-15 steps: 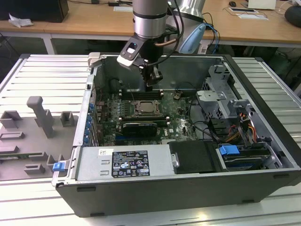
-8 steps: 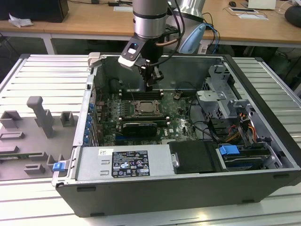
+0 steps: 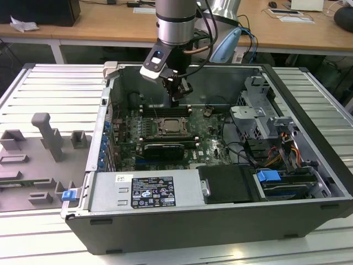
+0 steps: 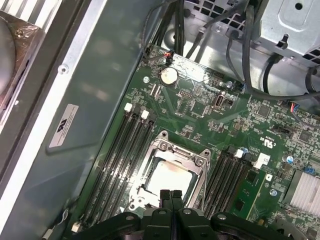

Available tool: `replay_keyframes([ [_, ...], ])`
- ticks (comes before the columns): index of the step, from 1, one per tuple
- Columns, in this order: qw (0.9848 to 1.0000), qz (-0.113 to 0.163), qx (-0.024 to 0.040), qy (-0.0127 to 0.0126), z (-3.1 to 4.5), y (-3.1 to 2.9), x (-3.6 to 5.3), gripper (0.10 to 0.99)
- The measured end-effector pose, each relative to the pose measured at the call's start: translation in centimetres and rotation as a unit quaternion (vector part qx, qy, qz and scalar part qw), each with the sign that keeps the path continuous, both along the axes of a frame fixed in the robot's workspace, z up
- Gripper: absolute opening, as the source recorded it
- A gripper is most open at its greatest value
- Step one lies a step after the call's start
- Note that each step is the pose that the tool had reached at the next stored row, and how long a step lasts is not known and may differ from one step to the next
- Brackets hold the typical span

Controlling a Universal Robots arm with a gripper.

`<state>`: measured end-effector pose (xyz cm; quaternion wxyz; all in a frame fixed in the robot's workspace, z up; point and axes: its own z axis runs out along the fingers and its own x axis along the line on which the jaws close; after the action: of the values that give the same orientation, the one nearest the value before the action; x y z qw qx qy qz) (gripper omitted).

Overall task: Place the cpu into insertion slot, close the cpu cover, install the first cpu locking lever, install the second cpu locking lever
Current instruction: 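Install the first cpu locking lever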

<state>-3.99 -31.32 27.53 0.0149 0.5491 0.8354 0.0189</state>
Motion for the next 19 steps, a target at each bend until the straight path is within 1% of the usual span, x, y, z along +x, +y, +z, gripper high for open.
replay_keyframes([
  [10,0.9998,0.02,0.0,0.0,0.0,0.0,0.0,0.102],
  [13,0.9993,0.039,0.0,0.0,0.0,0.0,0.0,0.102],
  [14,0.9989,0.046,0.0,0.0,0.0,0.0,0.0,0.102],
  [15,0.9981,0.061,0.0,0.0,0.0,0.0,0.0,0.102],
  [17,0.9966,0.082,0.0,0.0,0.0,0.0,0.0,0.102],
  [19,0.9947,0.103,0.0,0.0,0.0,0.0,0.0,0.102],
])
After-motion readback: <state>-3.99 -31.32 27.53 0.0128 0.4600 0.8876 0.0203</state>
